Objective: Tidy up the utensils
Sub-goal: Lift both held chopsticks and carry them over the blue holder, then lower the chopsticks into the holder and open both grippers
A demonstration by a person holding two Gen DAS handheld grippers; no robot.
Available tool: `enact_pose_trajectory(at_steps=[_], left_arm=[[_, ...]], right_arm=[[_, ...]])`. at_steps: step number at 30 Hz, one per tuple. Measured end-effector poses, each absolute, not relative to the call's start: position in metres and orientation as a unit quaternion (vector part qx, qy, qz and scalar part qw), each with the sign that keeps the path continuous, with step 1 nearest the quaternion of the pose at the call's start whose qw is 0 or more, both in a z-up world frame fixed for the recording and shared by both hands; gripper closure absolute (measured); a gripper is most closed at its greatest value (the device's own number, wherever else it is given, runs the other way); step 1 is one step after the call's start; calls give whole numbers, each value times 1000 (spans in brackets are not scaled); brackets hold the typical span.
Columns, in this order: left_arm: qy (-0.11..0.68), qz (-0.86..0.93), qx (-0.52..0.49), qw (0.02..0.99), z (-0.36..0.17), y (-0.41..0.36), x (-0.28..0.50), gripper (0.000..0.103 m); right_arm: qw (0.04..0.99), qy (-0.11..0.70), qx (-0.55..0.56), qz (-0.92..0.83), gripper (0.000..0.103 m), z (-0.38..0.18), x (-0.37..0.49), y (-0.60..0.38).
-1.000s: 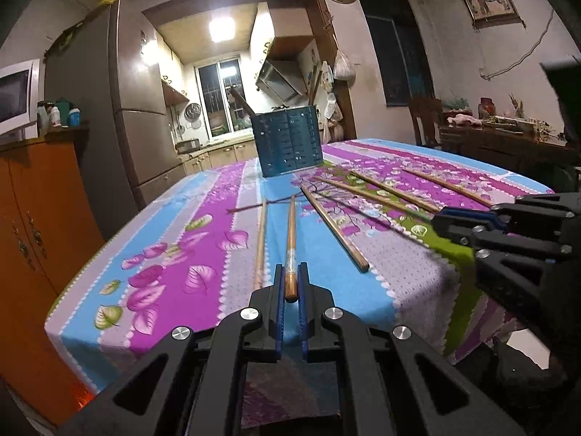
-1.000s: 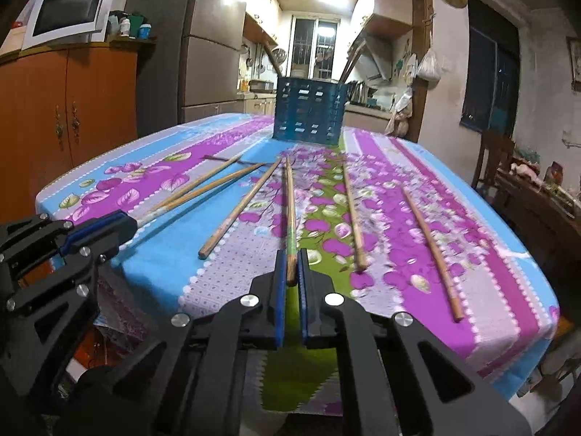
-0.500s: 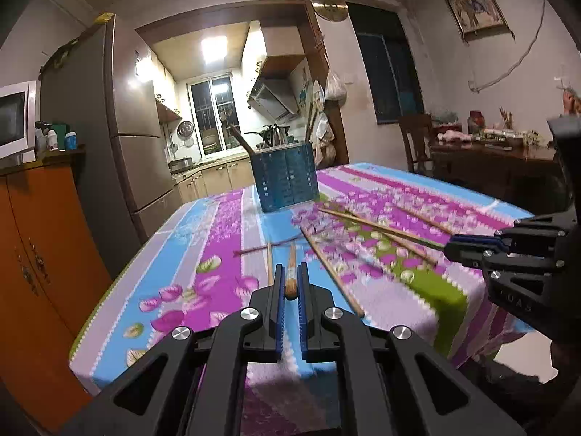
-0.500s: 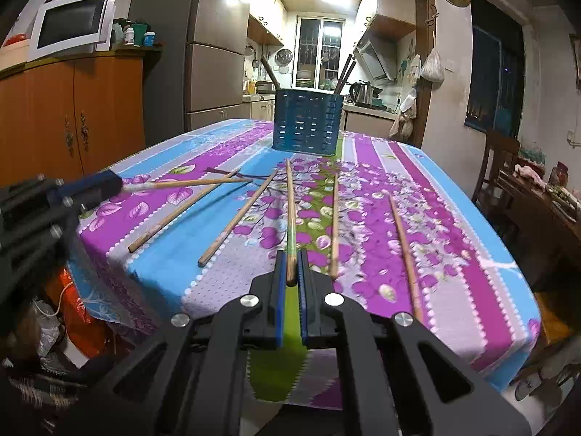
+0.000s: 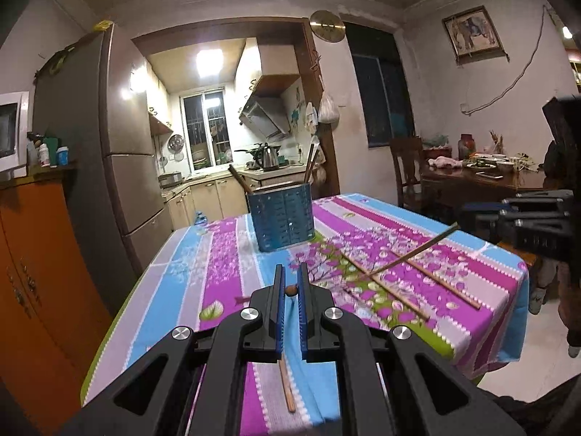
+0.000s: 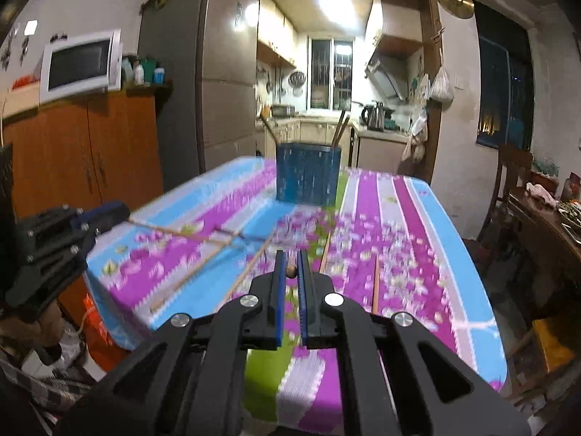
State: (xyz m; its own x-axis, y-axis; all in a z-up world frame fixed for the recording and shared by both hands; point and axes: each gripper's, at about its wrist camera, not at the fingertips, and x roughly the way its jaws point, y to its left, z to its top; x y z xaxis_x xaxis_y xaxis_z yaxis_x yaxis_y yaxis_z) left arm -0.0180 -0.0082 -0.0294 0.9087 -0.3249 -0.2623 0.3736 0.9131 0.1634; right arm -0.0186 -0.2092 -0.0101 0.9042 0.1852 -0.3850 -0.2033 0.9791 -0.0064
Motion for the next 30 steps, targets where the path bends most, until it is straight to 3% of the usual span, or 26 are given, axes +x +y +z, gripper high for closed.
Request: enact_pose_trajectory(at_steps=[6,19,30], left_arm=[[140,-211,92,963,0,-5,18,95],[233,-264,45,935,56,1,112,95],[231,-270,75,932,77,-19,137,95]], right_arm=[[977,169,-30,124,98,20,4,-207],[963,202,-38,173,98,69,86,-206],[958,213,-64,179,98,82,113,-203]])
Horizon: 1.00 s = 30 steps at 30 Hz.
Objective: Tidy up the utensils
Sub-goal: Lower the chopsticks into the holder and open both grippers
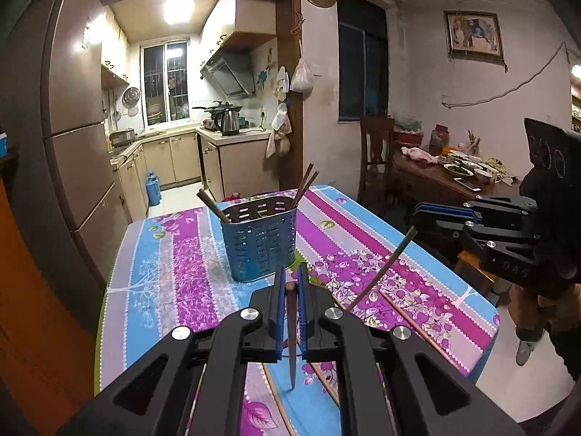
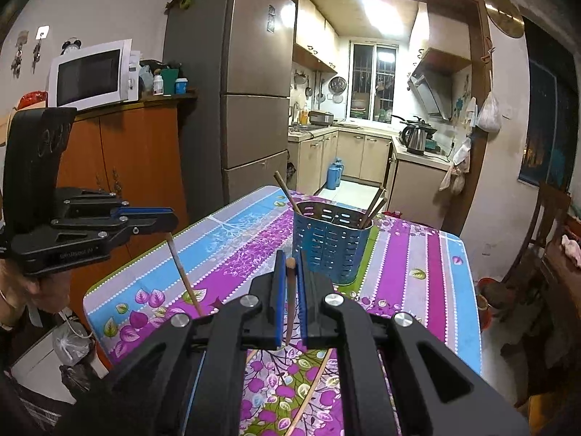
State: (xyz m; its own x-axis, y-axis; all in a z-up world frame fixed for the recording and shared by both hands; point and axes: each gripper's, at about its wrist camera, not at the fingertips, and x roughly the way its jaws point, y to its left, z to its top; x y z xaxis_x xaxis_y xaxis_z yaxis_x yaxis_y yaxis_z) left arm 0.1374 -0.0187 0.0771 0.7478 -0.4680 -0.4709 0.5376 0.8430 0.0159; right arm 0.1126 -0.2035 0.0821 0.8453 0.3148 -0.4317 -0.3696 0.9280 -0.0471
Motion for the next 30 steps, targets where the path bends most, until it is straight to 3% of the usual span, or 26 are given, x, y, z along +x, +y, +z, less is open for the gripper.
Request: enact_pose_trajectory(at_steps=[6,19,24,30], left_arm=[[223,-265,75,935,85,-26,157,95],[95,-229,88,965,222,-70,241,96],[97,-219,71,968,225,-83,294,96],[133,-210,66,966,184,-93,350,96]], right_arm=[[956,220,-57,184,98,94,130,-206],[979,142,-58,131,98,194,212,-214],[982,150,-37,113,98,188,273,-221],[977,186,-13,103,98,146,327,-228]])
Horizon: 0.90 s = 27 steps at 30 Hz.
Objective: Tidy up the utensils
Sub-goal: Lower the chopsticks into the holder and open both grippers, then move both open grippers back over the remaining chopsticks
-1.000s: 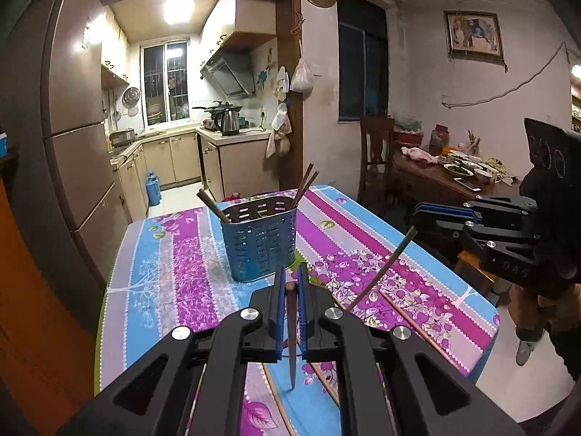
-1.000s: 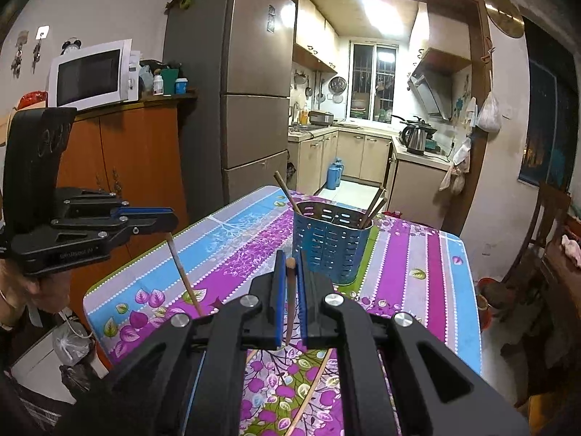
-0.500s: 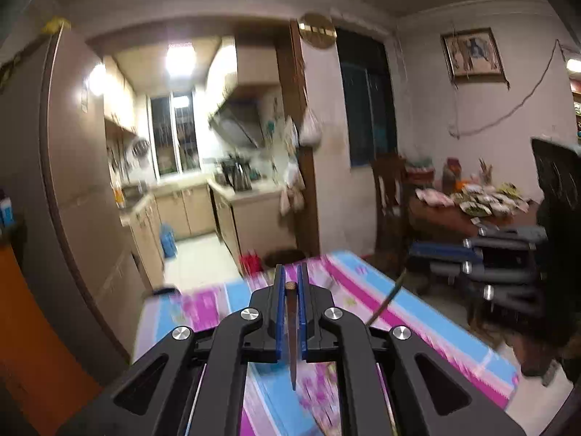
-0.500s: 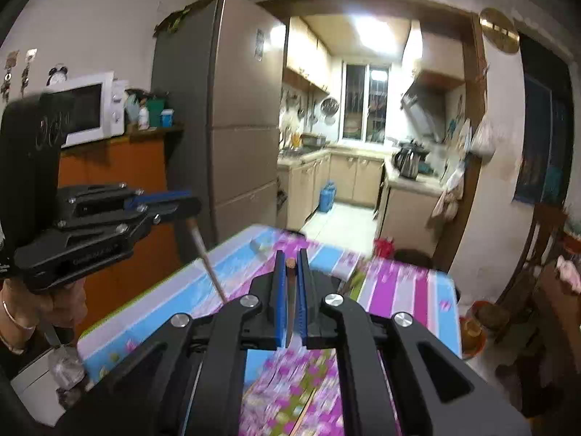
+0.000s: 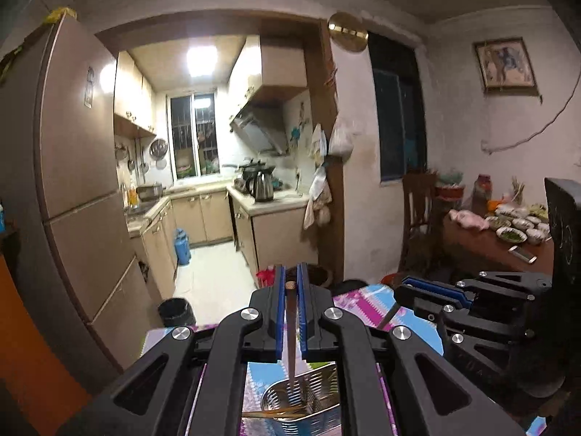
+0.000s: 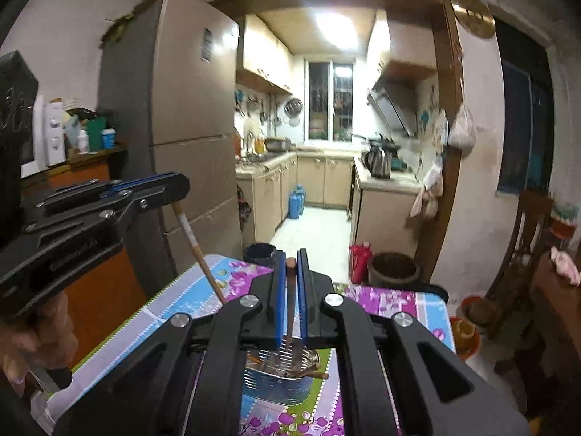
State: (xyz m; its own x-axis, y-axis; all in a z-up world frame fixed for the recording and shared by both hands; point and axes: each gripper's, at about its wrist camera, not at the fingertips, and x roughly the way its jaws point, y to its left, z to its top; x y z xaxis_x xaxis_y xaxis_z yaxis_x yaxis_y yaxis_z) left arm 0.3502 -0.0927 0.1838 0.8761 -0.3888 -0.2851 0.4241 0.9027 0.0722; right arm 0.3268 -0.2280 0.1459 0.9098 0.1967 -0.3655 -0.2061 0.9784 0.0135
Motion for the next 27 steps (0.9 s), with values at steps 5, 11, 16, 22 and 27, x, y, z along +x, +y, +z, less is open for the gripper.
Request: enact_pose_trajectory(at_steps=[5,11,16,22,27], left_arm=[[173,-213,69,959,133,-95,375,96],[196,-218,53,954,96,-91,386,95],[207,-202,50,956,90,-89,388,92],[132,-189,57,971,149,-68,344,80],[73,-174,61,980,195,-44,283,79]], right_arm=[[971,218,-15,99,98,109,344,-219],[963,245,-13,106,98,86,355,-210],[965,245,-8,97,98,87,352,-209],[979,179,-2,95,97,145,303,-227],[989,118,-2,94,97,194,236,-256]])
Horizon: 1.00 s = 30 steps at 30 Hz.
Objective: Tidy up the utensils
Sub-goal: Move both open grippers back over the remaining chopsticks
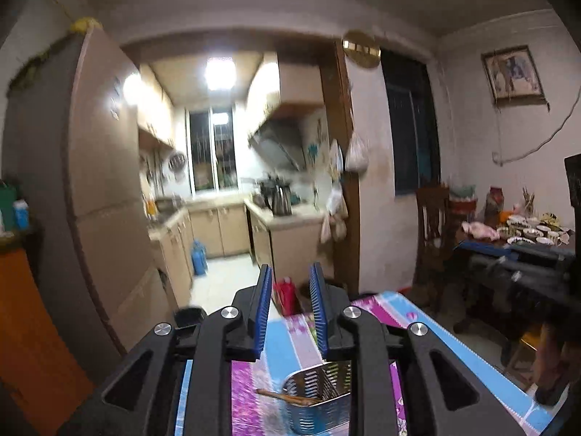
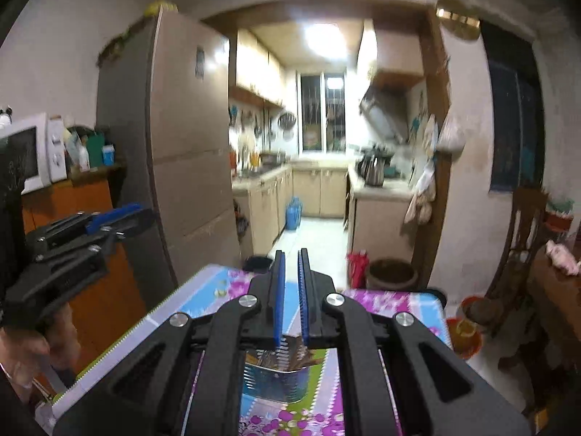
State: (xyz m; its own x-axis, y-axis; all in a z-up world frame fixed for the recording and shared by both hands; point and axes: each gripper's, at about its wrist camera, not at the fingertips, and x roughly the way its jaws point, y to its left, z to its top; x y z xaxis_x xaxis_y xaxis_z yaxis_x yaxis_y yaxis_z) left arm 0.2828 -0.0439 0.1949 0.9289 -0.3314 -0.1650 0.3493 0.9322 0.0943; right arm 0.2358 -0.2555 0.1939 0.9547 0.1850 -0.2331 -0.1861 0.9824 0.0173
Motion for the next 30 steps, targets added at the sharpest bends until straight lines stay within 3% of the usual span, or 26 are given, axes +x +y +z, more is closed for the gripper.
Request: enact_pose_trajectory(at_steps=[3,5,6,12,14,19,25,30], left_arm=[[28,-168,74,983,207,-25,226,66],[3,-153,95,984,205,-14,185,57],[-1,-153,102,983,202,-9,168,56],[21,-133,112,985,157,37,87,51],[33,-123,102,987,138,55,69,42],[81,-84,95,989,70,85,33,34],[157,-84,123,976,-23,81,-4,34],[195,-111,165,960,-82,50,-31,38]], right_arm=[[991,91,-23,96,93,203,181,-270],[991,79,-36,98,66,198,144,-279],[992,75,-42,92,60,192,123,-285],[988,107,-64,88,51,129,34,-311],[988,114,-71,77,40,105,13,-311],[982,178,-40,56,32,36,-25,-316],[967,251,-36,27,32,-41,-42,-291],[963,259,-58,42,35,-86,-49,-255]])
